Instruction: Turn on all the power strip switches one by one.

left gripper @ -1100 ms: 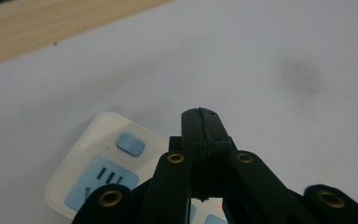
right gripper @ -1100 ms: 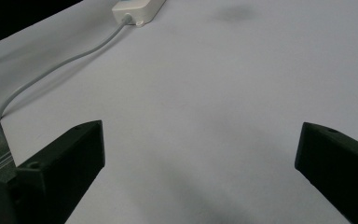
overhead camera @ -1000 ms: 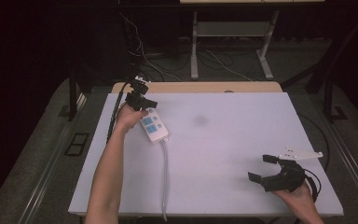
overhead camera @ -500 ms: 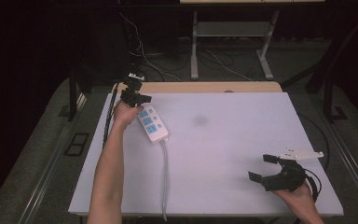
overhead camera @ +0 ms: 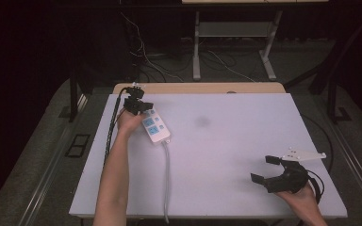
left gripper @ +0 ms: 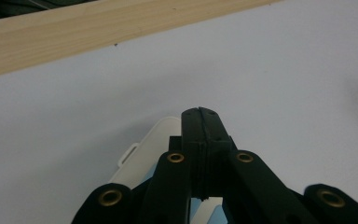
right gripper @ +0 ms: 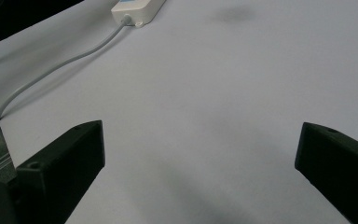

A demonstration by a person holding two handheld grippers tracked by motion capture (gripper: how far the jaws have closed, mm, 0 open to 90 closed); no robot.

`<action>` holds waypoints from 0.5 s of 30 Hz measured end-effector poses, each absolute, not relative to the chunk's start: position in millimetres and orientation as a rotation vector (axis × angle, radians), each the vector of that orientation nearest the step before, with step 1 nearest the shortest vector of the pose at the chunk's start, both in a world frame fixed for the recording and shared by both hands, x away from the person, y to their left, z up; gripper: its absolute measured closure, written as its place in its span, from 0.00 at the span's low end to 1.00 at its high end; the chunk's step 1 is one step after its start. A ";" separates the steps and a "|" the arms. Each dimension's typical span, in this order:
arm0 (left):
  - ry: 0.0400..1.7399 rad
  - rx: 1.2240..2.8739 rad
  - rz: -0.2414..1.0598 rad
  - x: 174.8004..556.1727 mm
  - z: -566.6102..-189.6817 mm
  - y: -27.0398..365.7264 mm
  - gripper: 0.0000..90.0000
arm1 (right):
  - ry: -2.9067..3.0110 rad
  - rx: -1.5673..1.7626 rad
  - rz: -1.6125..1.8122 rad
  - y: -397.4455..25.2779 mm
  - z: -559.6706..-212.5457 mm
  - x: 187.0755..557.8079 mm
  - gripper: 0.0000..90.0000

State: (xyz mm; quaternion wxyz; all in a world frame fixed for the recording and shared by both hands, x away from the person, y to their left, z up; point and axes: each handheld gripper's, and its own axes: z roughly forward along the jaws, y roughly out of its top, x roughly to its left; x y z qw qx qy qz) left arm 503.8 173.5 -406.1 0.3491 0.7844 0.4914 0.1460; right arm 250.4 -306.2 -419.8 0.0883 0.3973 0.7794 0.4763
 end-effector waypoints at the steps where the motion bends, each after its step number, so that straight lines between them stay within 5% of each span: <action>1: 1.278 2.031 0.377 504.0 -407.6 172.8 0.99 | 2.319 1.182 1.419 -306.3 -419.7 250.5 0.01; 15: 1.287 2.028 0.375 500.9 -416.6 173.5 0.99 | 2.317 1.181 1.424 -307.0 -419.6 250.4 0.01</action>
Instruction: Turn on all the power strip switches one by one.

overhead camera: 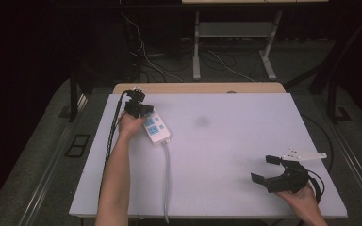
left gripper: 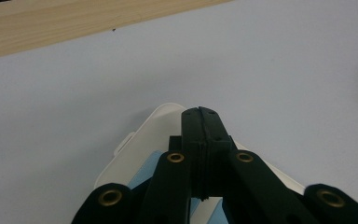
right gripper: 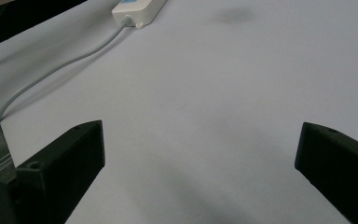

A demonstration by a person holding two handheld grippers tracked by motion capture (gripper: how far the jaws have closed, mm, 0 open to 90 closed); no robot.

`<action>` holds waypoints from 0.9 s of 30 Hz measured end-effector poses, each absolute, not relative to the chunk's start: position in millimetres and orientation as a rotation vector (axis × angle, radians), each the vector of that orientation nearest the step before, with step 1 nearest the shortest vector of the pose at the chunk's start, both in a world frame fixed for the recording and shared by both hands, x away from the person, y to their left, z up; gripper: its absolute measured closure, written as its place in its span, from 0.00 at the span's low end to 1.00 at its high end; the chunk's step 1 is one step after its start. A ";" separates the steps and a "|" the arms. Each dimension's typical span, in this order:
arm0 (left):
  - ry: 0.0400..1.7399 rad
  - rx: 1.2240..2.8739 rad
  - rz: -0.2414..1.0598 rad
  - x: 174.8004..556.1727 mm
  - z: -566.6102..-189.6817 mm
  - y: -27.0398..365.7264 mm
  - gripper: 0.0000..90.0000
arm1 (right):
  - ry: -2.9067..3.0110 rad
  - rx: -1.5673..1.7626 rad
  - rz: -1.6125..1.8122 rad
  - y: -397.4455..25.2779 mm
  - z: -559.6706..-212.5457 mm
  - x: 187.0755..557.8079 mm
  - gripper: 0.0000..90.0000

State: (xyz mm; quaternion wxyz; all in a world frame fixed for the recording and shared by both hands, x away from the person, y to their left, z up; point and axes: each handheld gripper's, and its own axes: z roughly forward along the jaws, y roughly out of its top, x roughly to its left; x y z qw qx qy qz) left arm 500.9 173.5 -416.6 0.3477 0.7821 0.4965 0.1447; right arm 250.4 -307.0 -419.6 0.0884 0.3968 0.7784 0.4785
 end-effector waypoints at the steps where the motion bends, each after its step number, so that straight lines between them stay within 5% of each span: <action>1: 1.288 2.026 0.375 500.8 -417.0 173.7 0.99 | 2.318 1.180 1.422 -306.9 -419.6 250.4 0.01; 27: 1.328 2.019 0.364 502.1 -419.1 171.3 1.00 | 2.306 1.177 1.435 -310.1 -417.8 247.3 0.01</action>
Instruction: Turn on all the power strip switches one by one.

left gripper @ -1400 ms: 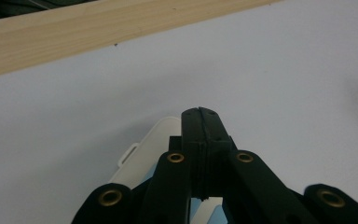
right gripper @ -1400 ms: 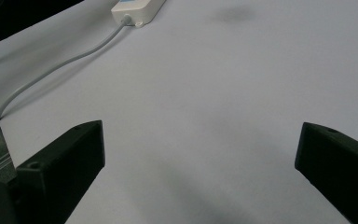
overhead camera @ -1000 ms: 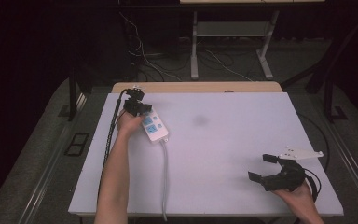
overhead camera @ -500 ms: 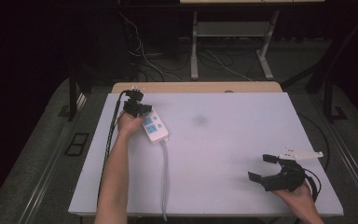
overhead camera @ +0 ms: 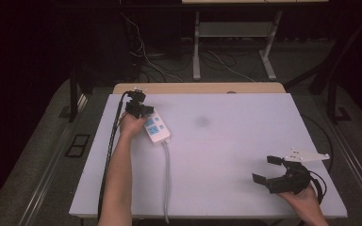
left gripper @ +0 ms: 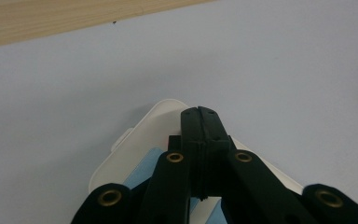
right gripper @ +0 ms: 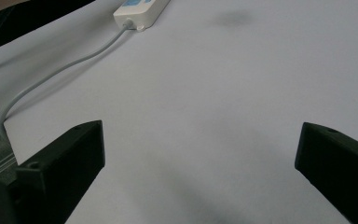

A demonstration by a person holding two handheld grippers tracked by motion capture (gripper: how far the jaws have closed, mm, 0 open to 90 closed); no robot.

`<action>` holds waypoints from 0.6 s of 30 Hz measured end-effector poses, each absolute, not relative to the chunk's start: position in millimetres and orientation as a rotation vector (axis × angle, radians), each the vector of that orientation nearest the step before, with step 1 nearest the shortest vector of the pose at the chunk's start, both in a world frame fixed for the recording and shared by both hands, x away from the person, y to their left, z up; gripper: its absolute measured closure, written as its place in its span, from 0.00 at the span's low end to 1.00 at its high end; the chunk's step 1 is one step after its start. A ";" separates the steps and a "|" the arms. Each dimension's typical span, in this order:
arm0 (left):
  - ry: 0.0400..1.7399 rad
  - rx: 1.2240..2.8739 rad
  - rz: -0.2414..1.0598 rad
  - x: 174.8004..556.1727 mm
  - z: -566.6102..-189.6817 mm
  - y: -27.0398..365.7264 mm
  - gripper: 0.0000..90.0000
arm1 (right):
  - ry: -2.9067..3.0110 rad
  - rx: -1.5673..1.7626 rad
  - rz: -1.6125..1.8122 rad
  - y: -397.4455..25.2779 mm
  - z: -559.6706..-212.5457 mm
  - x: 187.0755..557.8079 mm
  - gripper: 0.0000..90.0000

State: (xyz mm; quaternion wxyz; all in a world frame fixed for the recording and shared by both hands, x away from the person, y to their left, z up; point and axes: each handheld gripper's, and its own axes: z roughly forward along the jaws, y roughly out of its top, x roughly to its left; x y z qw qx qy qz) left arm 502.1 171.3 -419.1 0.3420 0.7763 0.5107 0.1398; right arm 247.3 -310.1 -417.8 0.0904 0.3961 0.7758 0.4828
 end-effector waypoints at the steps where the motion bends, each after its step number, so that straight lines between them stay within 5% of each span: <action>1: 1.329 2.021 0.366 501.9 -418.9 171.0 1.00 | 2.305 1.178 1.435 -310.7 -417.7 247.3 0.01; 18: 1.310 1.976 0.366 492.4 -419.1 173.1 0.99 | 2.312 1.180 1.429 -309.3 -418.9 248.5 0.01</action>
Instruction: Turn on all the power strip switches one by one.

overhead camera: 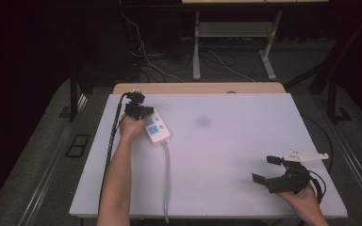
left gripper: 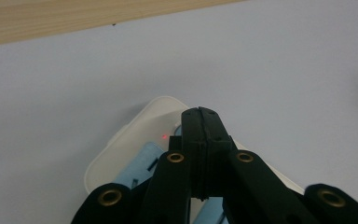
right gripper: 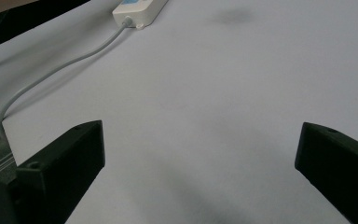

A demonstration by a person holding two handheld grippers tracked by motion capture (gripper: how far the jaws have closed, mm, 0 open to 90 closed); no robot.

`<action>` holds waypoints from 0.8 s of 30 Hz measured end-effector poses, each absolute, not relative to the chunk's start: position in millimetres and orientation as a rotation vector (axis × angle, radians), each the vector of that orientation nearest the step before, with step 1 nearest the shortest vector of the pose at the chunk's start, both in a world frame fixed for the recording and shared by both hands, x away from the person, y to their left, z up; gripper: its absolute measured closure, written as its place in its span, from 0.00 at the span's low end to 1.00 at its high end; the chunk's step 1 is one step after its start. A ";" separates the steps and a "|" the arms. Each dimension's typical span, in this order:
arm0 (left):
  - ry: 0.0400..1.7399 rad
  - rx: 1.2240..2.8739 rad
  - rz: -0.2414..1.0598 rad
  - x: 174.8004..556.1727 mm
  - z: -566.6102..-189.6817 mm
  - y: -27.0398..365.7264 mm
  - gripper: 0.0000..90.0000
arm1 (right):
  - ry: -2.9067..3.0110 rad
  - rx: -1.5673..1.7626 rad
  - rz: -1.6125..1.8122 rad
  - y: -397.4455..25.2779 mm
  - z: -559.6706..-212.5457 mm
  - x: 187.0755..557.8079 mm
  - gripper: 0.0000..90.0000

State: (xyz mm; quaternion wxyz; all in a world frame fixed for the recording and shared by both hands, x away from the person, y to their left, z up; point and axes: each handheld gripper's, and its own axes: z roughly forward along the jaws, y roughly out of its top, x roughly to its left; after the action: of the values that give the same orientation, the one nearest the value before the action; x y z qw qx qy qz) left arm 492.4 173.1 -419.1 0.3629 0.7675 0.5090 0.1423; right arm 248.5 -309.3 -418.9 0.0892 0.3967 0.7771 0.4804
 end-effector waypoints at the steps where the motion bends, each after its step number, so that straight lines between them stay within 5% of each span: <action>1: 1.301 1.957 0.365 490.4 -418.5 174.2 0.99 | 2.313 1.179 1.428 -309.2 -419.1 248.8 0.01; 14: 1.202 1.886 0.368 457.9 -392.5 194.5 0.86 | 2.315 1.183 1.420 -308.0 -419.3 249.2 0.01; 24: 1.198 1.846 0.292 430.4 -382.4 205.4 0.29 | 2.314 1.182 1.421 -308.0 -418.8 248.5 0.01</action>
State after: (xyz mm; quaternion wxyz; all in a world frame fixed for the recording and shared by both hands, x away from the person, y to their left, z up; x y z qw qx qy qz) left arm 430.4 205.4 -382.4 0.4444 0.7449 0.4835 0.1179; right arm 248.5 -308.0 -418.8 0.0898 0.3974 0.7783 0.4777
